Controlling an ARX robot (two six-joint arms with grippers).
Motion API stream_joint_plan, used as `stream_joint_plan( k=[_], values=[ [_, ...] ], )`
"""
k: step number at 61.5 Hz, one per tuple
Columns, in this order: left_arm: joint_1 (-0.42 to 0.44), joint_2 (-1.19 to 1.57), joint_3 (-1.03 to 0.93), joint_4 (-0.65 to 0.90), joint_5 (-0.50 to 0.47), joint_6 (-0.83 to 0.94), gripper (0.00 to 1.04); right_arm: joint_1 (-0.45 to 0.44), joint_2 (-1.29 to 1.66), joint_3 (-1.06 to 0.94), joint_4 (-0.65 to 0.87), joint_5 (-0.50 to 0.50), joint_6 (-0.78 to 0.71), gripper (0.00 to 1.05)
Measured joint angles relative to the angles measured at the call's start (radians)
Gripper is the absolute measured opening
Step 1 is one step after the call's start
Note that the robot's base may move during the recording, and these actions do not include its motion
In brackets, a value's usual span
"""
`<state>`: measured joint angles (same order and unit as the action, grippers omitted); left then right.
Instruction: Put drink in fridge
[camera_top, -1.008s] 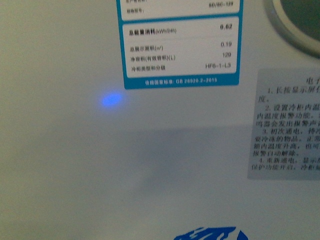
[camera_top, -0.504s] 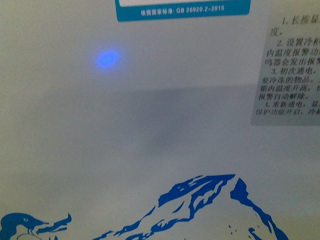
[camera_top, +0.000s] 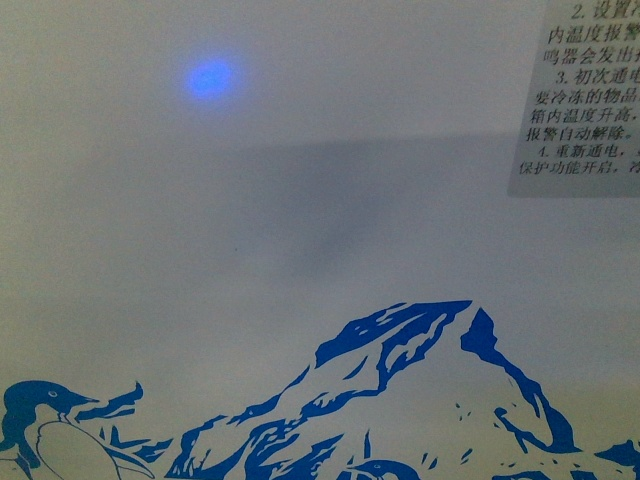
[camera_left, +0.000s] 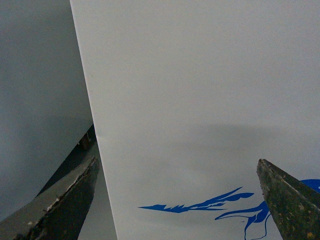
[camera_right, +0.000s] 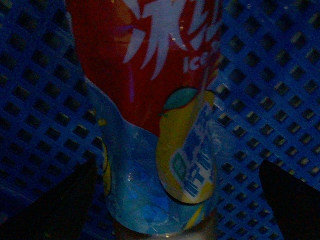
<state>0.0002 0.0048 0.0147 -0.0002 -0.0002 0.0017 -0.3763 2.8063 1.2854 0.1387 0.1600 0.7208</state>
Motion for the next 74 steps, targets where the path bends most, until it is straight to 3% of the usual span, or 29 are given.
stream_joint_plan(
  k=[43, 61, 74],
  values=[
    [0.000, 0.000, 0.000, 0.000, 0.000, 0.000, 0.97, 0.030, 0.154, 0.183, -0.063, 0.002, -0.011, 0.97],
    [0.000, 0.000, 0.000, 0.000, 0.000, 0.000, 0.97, 0.016, 0.095, 0.092, -0.037, -0.008, -0.104, 0.54],
    [0.000, 0.000, 0.000, 0.000, 0.000, 0.000, 0.97, 0.011, -0.026, -0.037, 0.023, -0.013, -0.166, 0.42]
  ],
)
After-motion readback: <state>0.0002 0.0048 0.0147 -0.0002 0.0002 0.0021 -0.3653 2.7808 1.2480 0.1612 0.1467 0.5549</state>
